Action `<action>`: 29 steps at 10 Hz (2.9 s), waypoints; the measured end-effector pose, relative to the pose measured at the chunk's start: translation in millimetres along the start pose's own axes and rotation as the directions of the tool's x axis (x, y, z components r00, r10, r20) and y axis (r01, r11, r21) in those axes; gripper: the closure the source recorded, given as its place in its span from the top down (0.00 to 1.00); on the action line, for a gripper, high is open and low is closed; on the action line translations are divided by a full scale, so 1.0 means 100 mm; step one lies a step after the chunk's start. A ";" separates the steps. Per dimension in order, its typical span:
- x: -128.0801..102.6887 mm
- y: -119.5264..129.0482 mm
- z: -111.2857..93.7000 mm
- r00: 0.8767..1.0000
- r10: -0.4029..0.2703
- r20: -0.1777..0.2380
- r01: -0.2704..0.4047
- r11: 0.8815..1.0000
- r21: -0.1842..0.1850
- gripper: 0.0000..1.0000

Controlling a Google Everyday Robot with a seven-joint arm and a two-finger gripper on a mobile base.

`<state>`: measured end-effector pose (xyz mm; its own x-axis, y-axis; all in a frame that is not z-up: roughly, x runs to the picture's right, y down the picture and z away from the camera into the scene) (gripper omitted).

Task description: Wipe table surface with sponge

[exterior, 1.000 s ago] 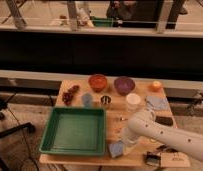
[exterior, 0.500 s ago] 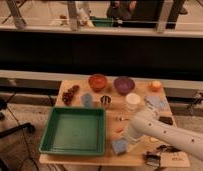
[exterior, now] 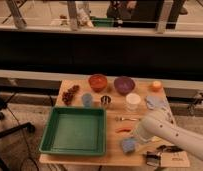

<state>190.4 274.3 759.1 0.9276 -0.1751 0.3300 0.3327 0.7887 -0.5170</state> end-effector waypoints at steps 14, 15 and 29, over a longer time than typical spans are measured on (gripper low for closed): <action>-0.51 0.43 0.13 0.995 -0.090 0.051 0.094 0.992 -0.079 0.00; -0.59 0.42 0.18 0.993 -0.100 0.065 0.105 0.991 -0.084 0.00; -0.36 -0.16 0.27 0.996 -0.091 0.022 0.092 0.996 -0.023 0.00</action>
<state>147.1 283.7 776.6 0.8895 -0.2333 0.3928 0.4202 0.7554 -0.5028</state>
